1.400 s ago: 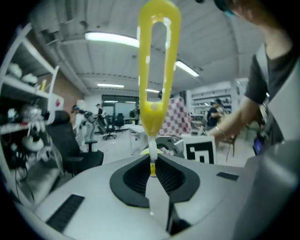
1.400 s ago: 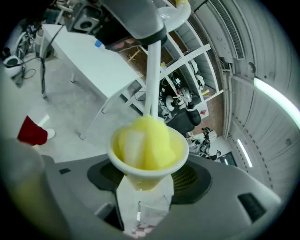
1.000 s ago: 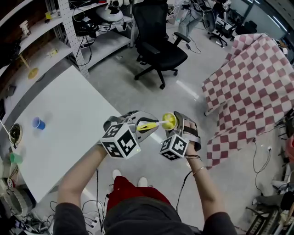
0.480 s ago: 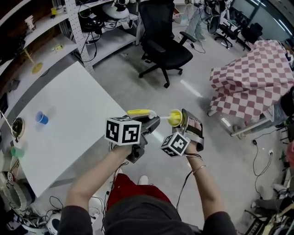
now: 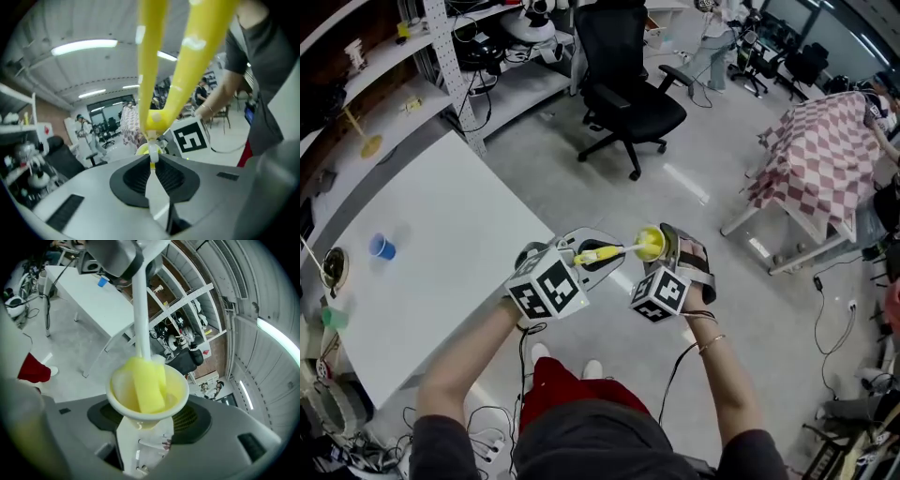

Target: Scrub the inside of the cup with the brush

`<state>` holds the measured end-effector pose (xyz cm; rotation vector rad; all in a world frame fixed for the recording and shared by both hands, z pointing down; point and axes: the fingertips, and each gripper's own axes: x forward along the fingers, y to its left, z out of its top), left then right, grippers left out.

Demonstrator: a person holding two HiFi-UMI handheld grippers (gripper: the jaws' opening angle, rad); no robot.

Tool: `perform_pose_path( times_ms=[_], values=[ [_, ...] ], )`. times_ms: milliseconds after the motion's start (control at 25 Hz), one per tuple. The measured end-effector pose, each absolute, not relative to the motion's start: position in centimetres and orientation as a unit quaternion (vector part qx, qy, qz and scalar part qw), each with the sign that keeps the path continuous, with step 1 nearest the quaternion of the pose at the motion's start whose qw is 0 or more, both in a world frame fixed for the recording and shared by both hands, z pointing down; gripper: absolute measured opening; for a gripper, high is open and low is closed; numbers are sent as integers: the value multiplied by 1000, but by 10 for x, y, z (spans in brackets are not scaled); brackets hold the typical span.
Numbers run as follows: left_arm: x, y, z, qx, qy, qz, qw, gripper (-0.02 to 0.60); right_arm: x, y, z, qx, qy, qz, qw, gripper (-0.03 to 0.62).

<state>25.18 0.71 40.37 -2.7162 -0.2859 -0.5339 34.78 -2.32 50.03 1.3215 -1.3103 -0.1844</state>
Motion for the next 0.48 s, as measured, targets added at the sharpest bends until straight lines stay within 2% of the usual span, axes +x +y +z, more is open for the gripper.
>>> perform_pose_path(
  times_ms=[200, 280, 360, 480],
  values=[
    [247, 26, 409, -861, -170, -209, 431, 41, 341, -19, 504, 545, -582, -92, 597, 295],
    [249, 28, 408, -850, -169, -208, 453, 41, 343, -18, 501, 551, -578, -95, 594, 295],
    [254, 22, 402, -894, -139, -205, 373, 41, 347, -18, 497, 566, -571, -92, 588, 295],
    [259, 6, 402, -968, -72, -192, 145, 41, 355, -16, 495, 587, -554, -85, 584, 295]
  ],
)
